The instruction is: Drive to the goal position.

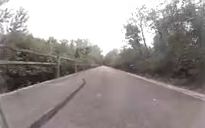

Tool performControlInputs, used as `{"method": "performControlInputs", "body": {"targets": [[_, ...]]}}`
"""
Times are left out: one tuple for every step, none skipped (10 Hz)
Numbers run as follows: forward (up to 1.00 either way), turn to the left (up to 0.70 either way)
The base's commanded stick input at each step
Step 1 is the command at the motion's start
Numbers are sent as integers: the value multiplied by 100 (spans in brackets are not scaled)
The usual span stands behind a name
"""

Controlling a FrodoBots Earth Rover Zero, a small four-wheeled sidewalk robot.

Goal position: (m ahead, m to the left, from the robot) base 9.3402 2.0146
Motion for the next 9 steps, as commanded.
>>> {"method": "performControlInputs", "body": {"targets": [[70, 0], [70, 0], [70, 0], [70, 0], [70, 0], [70, 0], [70, 0], [70, 0], [70, 0]]}}
